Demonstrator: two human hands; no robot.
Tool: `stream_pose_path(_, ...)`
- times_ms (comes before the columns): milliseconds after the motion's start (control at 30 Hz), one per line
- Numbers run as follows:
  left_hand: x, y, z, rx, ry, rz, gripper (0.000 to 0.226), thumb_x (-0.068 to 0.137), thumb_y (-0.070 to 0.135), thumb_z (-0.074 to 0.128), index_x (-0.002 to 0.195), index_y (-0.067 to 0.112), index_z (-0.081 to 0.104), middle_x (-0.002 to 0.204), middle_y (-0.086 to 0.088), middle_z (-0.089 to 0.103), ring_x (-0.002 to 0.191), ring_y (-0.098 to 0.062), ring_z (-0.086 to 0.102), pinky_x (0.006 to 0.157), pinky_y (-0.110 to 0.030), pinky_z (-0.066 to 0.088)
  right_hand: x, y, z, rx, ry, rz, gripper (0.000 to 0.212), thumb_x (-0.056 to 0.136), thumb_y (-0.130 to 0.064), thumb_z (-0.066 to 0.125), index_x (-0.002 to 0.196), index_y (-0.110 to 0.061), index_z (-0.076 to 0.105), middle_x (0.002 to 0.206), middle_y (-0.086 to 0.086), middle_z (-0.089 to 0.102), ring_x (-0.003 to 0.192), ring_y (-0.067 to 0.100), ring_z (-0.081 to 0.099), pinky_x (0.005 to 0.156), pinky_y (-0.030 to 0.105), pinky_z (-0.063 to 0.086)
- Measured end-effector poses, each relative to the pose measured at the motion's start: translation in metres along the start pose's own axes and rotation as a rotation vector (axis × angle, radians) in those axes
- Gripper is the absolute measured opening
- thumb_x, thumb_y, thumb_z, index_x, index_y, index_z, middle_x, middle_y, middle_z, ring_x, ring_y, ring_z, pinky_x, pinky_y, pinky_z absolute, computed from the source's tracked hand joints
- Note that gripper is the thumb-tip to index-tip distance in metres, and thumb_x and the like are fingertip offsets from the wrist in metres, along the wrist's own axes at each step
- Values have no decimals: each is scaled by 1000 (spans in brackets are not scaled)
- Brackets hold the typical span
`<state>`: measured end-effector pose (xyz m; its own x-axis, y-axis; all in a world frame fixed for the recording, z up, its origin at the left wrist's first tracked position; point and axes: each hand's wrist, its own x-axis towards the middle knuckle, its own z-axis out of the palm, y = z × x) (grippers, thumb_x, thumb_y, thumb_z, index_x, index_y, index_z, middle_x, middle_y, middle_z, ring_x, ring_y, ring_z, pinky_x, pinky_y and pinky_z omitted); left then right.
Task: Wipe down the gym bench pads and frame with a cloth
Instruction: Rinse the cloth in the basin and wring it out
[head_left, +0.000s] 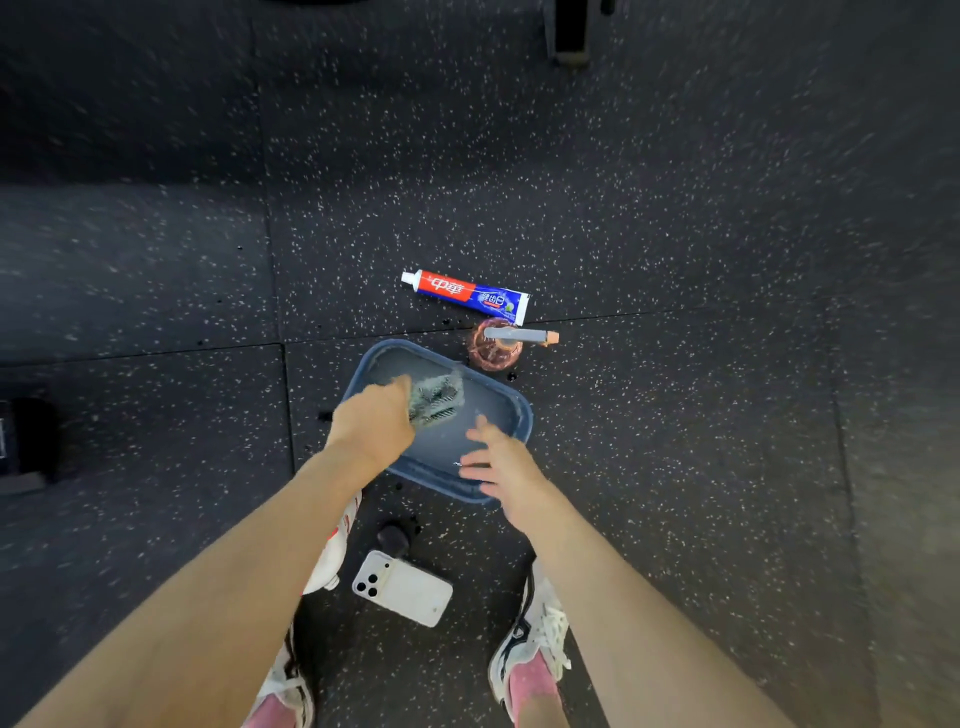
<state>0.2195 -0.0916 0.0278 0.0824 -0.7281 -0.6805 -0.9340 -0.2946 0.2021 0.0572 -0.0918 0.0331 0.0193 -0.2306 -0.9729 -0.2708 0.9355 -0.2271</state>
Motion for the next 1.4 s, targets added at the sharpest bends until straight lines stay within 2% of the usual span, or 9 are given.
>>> stream_pose_path(100,-24,16,-14,-60,-34,104,38,87,16,59,119,14,39,100,-11,64,89,-33,63,65,-38,48,-23,-11,6,316,-85,12,43,101,-51,34,110,-16,56,107,11,65,94,24,63,96,41,45)
stream_pose_path(300,-83,39,-82,-282,-175,179,45,81,47,68,104,22,38,105,-4,60,90,-22,55,76,-36,46,-105,-47,5,416,6,-97,23,99,-13,50,120,-7,59,107,14,68,84,23,66,64,35,56)
stream_pose_path(400,-120,53,-136,-396,-159,223,27,91,33,60,112,21,49,111,-6,62,89,-18,52,74,-30,40,-171,-76,-8,417,-32,-190,20,97,-4,51,114,-4,61,104,15,68,84,23,65,70,38,57)
stream_pose_path(633,-258,97,-283,-492,-61,326,49,95,24,58,141,27,42,127,7,56,116,-12,53,96,-27,41,-368,-132,-29,428,-115,-375,16,96,4,48,107,-2,57,94,19,63,69,22,63,60,36,55)
stream_pose_path(767,-323,116,-369,-277,57,400,56,92,24,53,145,29,36,132,-5,54,122,-25,51,102,-37,40,-481,-172,-45,270,-124,-501,36,88,22,36,103,-4,54,96,19,59,80,28,62,60,38,57)
stream_pose_path(900,-384,148,-459,-332,272,460,56,93,-1,46,145,15,38,138,-14,48,129,-27,45,109,-29,32,-589,-215,-56,258,-153,-672,58,78,31,24,108,-8,53,119,23,50,108,40,53,65,43,53)
stream_pose_path(1133,-460,189,-548,-791,437,574,52,87,-17,41,125,14,60,125,-11,60,116,-27,57,99,-43,48,-711,-243,-61,372,-305,-845,45,82,19,28,100,-6,61,97,15,63,86,26,61,64,32,53)
stream_pose_path(1300,-500,195,-573,-1205,387,508,40,91,-12,47,124,7,60,109,-11,67,89,-18,69,78,-27,57,-740,-244,-65,389,-310,-826,15,94,-12,59,109,-12,59,97,6,66,86,18,61,67,29,49)
stream_pose_path(1400,-520,192,-580,-1140,364,519,32,97,2,47,116,21,64,96,-1,72,75,-11,71,69,-23,58,-752,-245,-68,346,-262,-896,12,94,-20,60,103,-12,62,94,5,67,78,16,62,60,25,47)
